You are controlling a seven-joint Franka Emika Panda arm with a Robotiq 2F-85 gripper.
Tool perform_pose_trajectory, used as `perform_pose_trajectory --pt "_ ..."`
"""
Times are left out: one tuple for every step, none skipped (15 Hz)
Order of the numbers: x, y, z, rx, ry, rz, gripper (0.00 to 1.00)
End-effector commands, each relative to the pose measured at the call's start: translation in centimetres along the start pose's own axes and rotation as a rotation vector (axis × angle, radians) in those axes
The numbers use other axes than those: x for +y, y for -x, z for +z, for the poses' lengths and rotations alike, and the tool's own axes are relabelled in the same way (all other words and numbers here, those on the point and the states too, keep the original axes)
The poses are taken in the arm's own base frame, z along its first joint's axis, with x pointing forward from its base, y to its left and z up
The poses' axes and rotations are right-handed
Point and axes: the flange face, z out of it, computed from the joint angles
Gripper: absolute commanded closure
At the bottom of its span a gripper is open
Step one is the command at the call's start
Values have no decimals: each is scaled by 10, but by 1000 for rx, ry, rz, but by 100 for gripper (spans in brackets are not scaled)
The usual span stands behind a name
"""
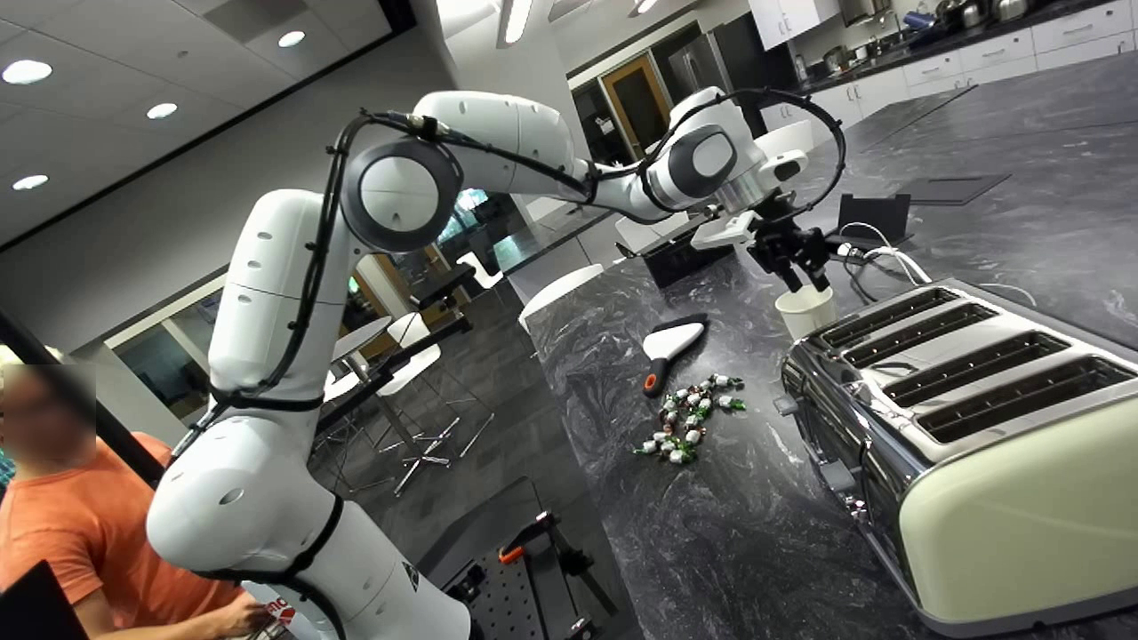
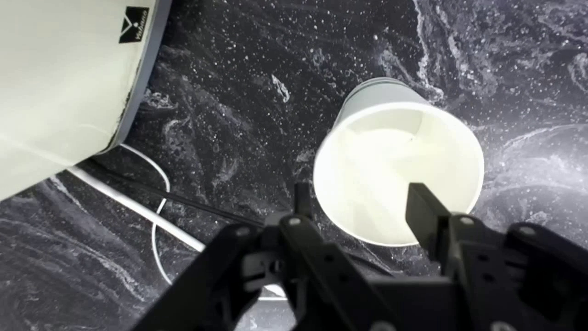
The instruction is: Pour the contents from the white cup onto the table
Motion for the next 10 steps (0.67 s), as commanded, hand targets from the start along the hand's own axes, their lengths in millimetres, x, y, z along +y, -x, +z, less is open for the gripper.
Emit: perform_pose_trajectory --pt "6 7 -44 39 34 -4 11" --pt "8 12 -61 54 48 -24 5" --pt "8 23 -79 65 52 -55 1" --pt "6 31 -94 68 27 -76 0" --pt "4 39 -107 56 20 -84 0" --pt "2 47 -123 72 16 -98 0" --pt "0 57 -137 82 12 -110 0" --pt "-3 67 -151 94 11 -137 0" --pt "-5 79 -163 94 20 -152 0" --pt "-6 92 -175 94 24 -162 0"
